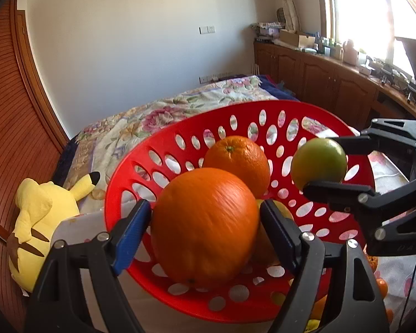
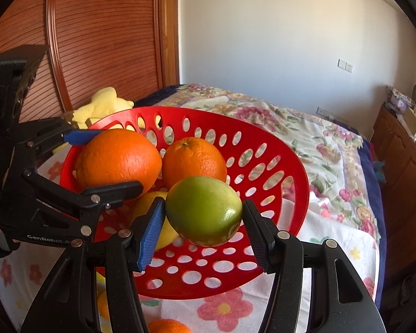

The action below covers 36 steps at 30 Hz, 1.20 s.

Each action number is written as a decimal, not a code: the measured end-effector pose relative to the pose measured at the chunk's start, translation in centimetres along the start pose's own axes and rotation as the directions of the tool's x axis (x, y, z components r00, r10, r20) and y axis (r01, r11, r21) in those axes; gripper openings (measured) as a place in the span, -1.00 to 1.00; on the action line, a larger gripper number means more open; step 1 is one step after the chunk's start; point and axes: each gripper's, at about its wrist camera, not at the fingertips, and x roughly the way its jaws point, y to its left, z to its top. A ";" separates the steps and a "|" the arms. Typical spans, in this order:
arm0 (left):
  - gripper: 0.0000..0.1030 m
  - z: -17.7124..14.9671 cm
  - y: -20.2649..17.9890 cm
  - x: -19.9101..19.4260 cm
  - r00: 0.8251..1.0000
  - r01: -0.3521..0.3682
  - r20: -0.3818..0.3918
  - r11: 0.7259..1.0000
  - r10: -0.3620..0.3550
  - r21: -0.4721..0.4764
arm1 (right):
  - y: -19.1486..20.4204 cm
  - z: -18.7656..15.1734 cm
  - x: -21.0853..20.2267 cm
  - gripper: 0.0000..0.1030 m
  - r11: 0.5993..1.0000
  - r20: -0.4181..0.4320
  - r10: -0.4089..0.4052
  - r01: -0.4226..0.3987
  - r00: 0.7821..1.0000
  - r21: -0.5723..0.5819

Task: Organize fruits
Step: 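Release the apple into the basket with the right gripper while the left gripper lowers the orange inside, then withdraw both open grippers from the basket back over the loose fruit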

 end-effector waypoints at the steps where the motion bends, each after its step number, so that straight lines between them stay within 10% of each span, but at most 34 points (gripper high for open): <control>1: 0.58 0.1 0.3 -0.1 1.000 0.003 0.003 1.000 -0.003 -0.013 | 0.1 0.0 0.0 0.13 1.000 -0.001 0.000 0.000 1.000 -0.002; 36: 0.59 -3.4 0.6 -8.0 0.993 0.063 0.107 0.993 -0.053 -0.097 | 2.0 -1.3 -4.2 0.20 0.998 0.060 0.005 -0.009 0.998 0.069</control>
